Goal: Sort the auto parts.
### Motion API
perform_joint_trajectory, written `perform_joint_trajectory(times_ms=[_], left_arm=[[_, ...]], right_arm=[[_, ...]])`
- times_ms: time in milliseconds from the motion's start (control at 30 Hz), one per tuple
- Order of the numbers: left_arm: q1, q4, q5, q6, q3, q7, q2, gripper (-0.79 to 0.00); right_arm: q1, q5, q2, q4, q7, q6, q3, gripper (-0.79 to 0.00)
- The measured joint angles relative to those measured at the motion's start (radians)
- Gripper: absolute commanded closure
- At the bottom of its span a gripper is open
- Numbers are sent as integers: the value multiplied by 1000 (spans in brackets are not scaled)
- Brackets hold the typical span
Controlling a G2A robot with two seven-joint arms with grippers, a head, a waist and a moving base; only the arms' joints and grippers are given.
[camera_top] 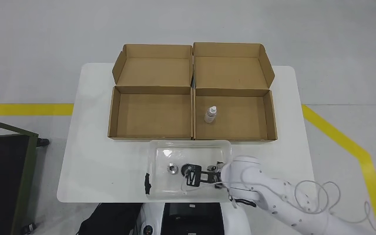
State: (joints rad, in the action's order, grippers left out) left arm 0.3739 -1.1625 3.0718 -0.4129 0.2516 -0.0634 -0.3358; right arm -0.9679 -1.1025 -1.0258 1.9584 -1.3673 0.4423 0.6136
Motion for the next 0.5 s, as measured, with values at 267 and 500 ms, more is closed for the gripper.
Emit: perform_joint_trajectory(times_ms=[267, 500], left_arm=[[0, 0, 0, 0, 0, 0, 0, -785], [0, 0, 0, 0, 0, 0, 0, -785]], right_arm=[[-4, -1, 5, 68, 3, 6, 35, 0], [-30, 42, 20, 119, 124, 34, 121, 0]])
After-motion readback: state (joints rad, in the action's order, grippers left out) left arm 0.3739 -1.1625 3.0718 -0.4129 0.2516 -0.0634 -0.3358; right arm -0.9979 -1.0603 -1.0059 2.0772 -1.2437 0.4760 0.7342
